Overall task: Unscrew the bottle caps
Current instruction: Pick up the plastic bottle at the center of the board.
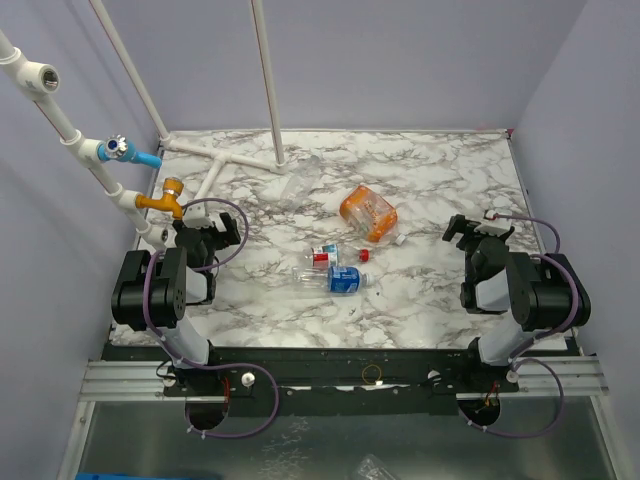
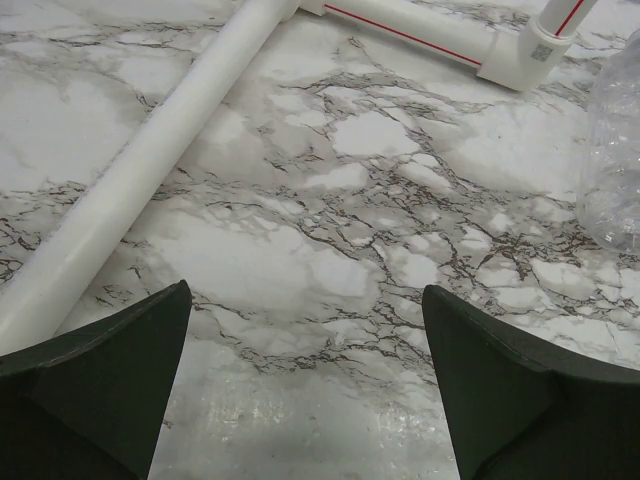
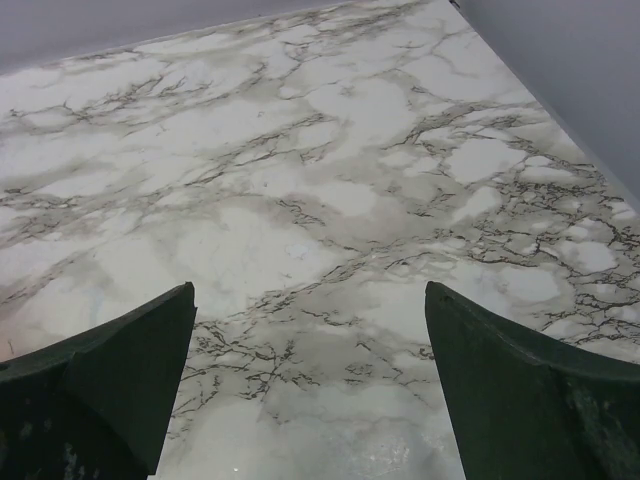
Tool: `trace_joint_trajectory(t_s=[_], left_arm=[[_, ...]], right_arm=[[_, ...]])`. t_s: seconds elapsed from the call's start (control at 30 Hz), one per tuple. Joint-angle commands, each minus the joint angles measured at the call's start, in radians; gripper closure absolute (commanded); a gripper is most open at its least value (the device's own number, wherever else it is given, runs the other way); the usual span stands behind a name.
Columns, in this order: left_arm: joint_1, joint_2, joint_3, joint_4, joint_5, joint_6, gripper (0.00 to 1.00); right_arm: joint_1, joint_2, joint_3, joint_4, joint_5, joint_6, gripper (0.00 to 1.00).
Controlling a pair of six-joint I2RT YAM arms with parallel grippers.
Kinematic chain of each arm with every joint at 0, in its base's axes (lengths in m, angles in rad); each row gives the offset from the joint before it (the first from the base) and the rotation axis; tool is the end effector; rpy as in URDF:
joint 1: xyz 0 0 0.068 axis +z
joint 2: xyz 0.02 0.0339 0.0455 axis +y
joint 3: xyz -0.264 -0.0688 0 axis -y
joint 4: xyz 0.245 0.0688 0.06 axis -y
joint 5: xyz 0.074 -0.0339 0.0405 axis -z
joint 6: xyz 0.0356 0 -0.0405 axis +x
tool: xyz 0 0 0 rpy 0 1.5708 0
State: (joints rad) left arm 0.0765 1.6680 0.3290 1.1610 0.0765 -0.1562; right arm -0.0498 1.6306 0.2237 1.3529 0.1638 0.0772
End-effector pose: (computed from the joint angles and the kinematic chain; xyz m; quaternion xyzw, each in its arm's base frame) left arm 0.2675 0.0178 0.1322 -0.0646 0.7643 -0.0549 0.6393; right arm 0.2433 -0.0179 0.1392 0.1021 0.7185 -0.0500 0.6862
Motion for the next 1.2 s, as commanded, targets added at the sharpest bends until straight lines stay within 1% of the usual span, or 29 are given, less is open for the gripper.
trace_joint_trajectory(t_s=[0.0,0.1,0.17,0.2,0.23,0.27,0.33,0.37,0.4,0.43,0.5,0.53,0.57,0.6,0.63,0.73,0.77,0.83,1.0,1.17], left_arm=[[-0.003,-0.015,0.002,-0.002,-0.012,0.002,0.01],[-0.004,-0.014,0.002,-0.001,-0.012,0.003,0.01],[-0.003,-0.013,0.005,-0.002,-0.009,0.003,0.01],[-0.003,-0.012,0.003,-0.001,-0.006,0.005,0.01],[-0.001,-0.022,-0.001,0.0,0.011,0.014,0.01],[0.004,-0.04,0.0,-0.01,0.039,0.018,0.01],[0.012,-0.108,0.045,-0.145,0.085,0.023,0.01],[0.014,-0.144,0.081,-0.244,0.088,0.024,0.01],[0.013,-0.168,0.124,-0.329,0.095,0.027,0.01],[0.013,-0.194,0.158,-0.417,0.119,0.042,0.01],[0.013,-0.236,0.208,-0.545,0.168,0.091,0.01],[0.014,-0.246,0.234,-0.607,0.18,0.109,0.01],[0.013,-0.254,0.26,-0.693,0.195,0.131,0.01],[0.013,-0.258,0.295,-0.789,0.213,0.151,0.01],[0.005,-0.265,0.391,-1.013,0.268,0.249,0.01],[-0.009,-0.268,0.495,-1.219,0.307,0.254,0.01],[-0.019,-0.27,0.521,-1.27,0.325,0.242,0.01],[-0.052,-0.279,0.535,-1.321,0.346,0.221,0.01],[-0.183,-0.288,0.505,-1.327,0.332,0.166,0.01],[-0.249,-0.258,0.47,-1.327,0.304,0.121,0.01]], right_arm=[[-0.004,0.008,-0.004,0.031,0.017,-0.009,0.0],[-0.004,0.006,-0.012,0.056,0.028,-0.018,0.0],[-0.004,-0.039,-0.016,0.023,0.001,-0.026,0.0],[-0.002,-0.077,-0.013,-0.009,0.018,-0.03,0.0],[-0.002,-0.141,0.001,-0.094,0.033,-0.021,0.0],[-0.002,-0.202,0.029,-0.226,0.049,-0.005,0.0],[-0.003,-0.311,0.163,-0.589,0.094,0.119,0.0],[-0.002,-0.322,0.218,-0.668,0.066,0.134,0.0],[-0.004,-0.316,0.25,-0.713,-0.005,0.137,0.0],[-0.004,-0.301,0.277,-0.718,-0.043,0.169,0.0],[-0.004,-0.287,0.334,-0.8,-0.094,0.311,0.0],[-0.004,-0.288,0.349,-0.83,-0.148,0.36,0.0],[-0.004,-0.288,0.357,-0.845,-0.219,0.396,0.0],[-0.003,-0.284,0.366,-0.844,-0.315,0.394,0.0],[-0.003,-0.265,0.404,-0.875,-0.479,0.35,0.0],[0.02,-0.269,0.469,-0.993,-0.43,0.327,0.0],[0.027,-0.286,0.465,-0.994,-0.404,0.322,0.0],[0.045,-0.319,0.459,-1.007,-0.37,0.31,0.0],[0.106,-0.343,0.481,-1.076,-0.305,0.259,0.0],[0.12,-0.368,0.481,-1.096,-0.271,0.255,0.0]])
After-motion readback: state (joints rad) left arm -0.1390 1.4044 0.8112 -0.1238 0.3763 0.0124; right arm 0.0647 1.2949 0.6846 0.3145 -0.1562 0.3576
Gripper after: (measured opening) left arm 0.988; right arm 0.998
